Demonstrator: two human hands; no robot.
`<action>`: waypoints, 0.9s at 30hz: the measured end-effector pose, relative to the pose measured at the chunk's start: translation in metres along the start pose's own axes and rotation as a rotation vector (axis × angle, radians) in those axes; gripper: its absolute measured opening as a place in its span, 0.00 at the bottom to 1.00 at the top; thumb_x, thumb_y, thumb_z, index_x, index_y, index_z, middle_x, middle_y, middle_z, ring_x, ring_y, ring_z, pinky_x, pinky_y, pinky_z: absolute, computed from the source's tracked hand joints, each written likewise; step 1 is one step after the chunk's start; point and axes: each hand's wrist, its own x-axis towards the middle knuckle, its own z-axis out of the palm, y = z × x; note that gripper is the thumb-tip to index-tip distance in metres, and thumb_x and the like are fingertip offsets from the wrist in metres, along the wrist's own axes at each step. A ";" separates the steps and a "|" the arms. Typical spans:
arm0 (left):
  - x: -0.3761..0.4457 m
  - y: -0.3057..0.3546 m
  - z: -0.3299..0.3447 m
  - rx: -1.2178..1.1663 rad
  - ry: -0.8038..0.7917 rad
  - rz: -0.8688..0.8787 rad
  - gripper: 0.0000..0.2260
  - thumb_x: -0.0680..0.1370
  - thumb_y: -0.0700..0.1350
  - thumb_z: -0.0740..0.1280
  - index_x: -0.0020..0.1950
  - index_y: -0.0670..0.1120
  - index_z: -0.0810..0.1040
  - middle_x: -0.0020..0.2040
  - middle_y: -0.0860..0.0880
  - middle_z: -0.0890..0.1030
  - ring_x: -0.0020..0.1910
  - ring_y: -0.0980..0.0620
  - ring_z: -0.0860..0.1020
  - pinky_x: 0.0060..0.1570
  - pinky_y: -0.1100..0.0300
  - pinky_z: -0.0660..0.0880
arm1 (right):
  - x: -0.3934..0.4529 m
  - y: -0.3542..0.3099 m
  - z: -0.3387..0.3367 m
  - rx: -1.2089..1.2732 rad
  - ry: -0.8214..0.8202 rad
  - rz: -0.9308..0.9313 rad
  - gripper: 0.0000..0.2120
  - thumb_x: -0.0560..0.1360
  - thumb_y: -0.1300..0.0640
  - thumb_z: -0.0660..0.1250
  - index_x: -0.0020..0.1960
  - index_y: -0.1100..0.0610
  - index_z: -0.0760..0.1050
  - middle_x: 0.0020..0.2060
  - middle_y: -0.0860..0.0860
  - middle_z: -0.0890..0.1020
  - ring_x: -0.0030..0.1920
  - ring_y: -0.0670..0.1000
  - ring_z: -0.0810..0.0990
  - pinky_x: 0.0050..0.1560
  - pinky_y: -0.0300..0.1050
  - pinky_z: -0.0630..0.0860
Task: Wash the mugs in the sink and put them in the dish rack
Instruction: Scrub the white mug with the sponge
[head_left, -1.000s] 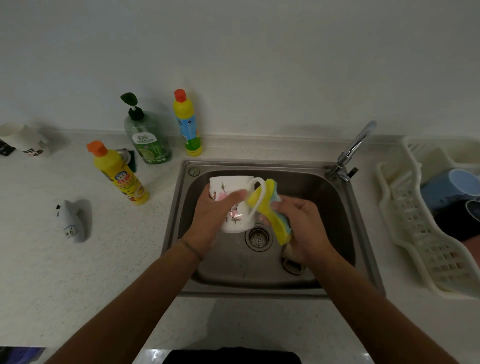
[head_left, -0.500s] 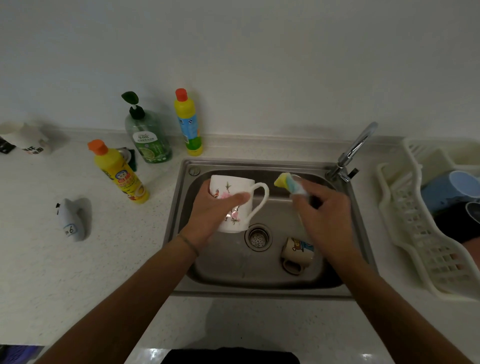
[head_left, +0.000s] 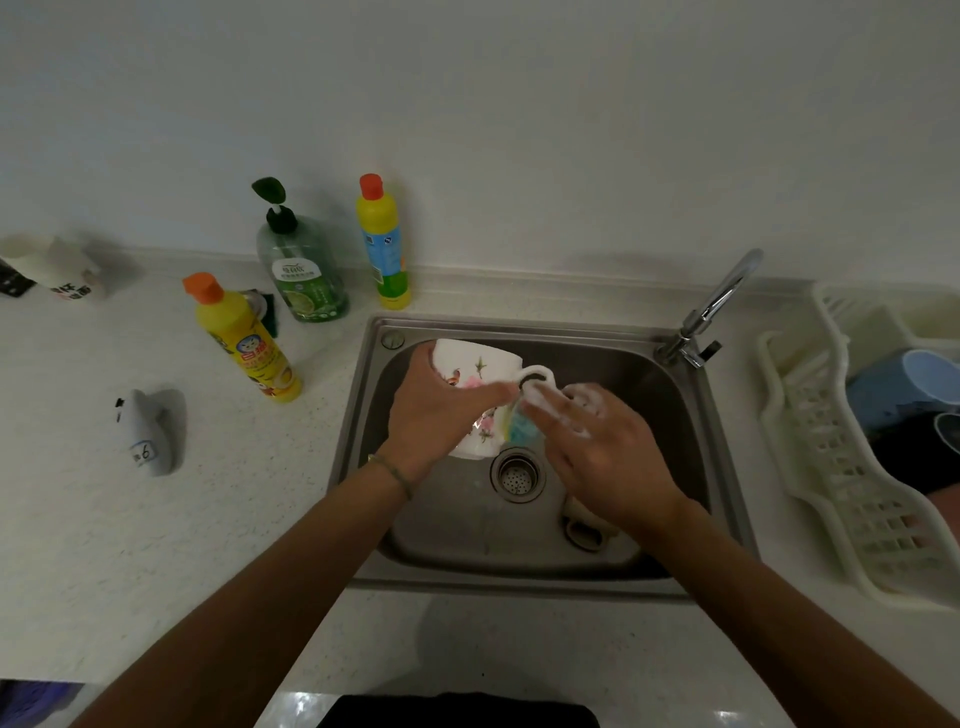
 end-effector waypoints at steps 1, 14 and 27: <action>0.001 0.001 0.000 -0.010 0.000 -0.011 0.44 0.52 0.71 0.82 0.62 0.52 0.78 0.52 0.53 0.86 0.48 0.53 0.86 0.50 0.47 0.84 | -0.002 -0.004 0.004 0.004 0.002 -0.002 0.20 0.79 0.57 0.63 0.69 0.59 0.76 0.62 0.59 0.81 0.54 0.59 0.81 0.49 0.56 0.82; -0.011 -0.014 -0.004 -0.154 -0.015 -0.103 0.42 0.55 0.60 0.83 0.65 0.49 0.75 0.54 0.49 0.85 0.49 0.51 0.86 0.46 0.52 0.85 | 0.001 -0.016 0.010 0.023 -0.041 -0.048 0.21 0.78 0.56 0.62 0.69 0.60 0.77 0.60 0.60 0.82 0.55 0.60 0.81 0.49 0.54 0.81; -0.010 -0.037 -0.082 -0.340 0.357 -0.077 0.31 0.68 0.48 0.82 0.66 0.48 0.74 0.57 0.48 0.83 0.53 0.50 0.84 0.49 0.52 0.84 | 0.098 -0.075 0.024 1.754 -0.010 1.198 0.11 0.81 0.60 0.65 0.61 0.62 0.78 0.51 0.62 0.86 0.53 0.62 0.86 0.53 0.54 0.83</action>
